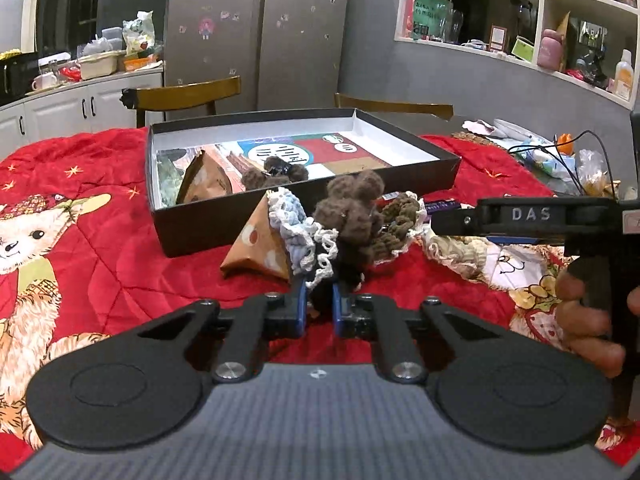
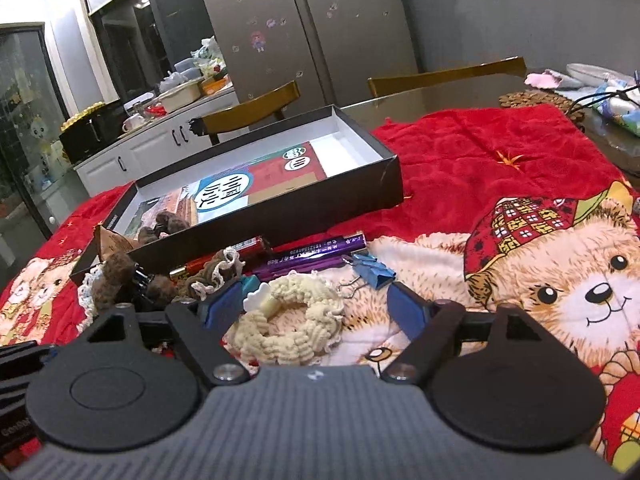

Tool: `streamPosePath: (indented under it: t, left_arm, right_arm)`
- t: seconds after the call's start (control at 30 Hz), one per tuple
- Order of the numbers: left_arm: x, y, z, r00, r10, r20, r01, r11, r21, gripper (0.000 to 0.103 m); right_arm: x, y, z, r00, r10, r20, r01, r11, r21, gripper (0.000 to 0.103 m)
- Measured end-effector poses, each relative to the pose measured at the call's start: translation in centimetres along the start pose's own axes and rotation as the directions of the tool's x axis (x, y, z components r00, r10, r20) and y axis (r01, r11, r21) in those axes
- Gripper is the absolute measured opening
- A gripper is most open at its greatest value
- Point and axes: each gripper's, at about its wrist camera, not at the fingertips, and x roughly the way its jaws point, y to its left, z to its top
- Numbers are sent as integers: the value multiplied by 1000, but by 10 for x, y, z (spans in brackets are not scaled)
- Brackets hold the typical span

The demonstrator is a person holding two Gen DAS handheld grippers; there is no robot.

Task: Organize objects
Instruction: 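Grasp cream knitted scrunchie with right gripper while left gripper grasps black lace-edged scrunchie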

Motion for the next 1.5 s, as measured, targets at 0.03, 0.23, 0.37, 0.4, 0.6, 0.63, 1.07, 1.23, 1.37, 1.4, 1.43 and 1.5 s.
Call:
streamPosePath:
  t: [0.03,0.23,0.37,0.4,0.6,0.63,1.07,1.23,1.37,1.4,1.43,1.5]
  left_arm:
    - [0,0,0,1000,3,2,-3,1000,-2,15]
    - [-3,-1,0,1000,15,18,-15,1000,-3,15]
    - [-5,-2,0,1000,20,22,-20,1000,0,15]
    - [-5,-2,0,1000,21,22,-21,1000,0,15]
    - [-6,-3,0,999,38,30,-38,999,6,15]
    - [-7,-4,-1,999,41,35,-41,999,9,15]
    - [-34,-27,-10,973,97,209,-124,985,121,15]
    - [-48,-39,-15,949,97,299,-154,973,172,15]
    - [-52,-43,-16,941,104,322,-169,969,181,15]
    - [-52,-43,-16,940,105,323,-169,969,179,15]
    - [-52,-43,-17,940,106,323,-170,970,175,15]
    - [-52,-42,-16,940,112,321,-172,971,164,15]
  right_arm:
    - [0,0,0,1000,-6,2,6,1000,-2,82]
    - [-1,6,-1,1000,28,-13,-29,999,-41,65]
    - [0,12,-3,998,49,-30,-51,995,-91,47]
    - [0,12,-3,998,50,-34,-53,994,-92,42]
    - [0,14,-3,999,17,-41,-22,993,-120,17]
    - [-1,13,-3,999,22,-38,-26,993,-118,17]
    - [-12,4,2,997,81,15,-79,994,-70,16]
    - [-18,5,3,993,101,64,-97,993,-64,16]
    - [-22,5,3,988,119,96,-112,991,-68,16]
    - [-24,5,3,987,122,103,-115,991,-71,16]
    - [-25,5,3,986,123,112,-116,991,-72,16]
    - [-27,5,4,983,133,126,-123,989,-78,16]
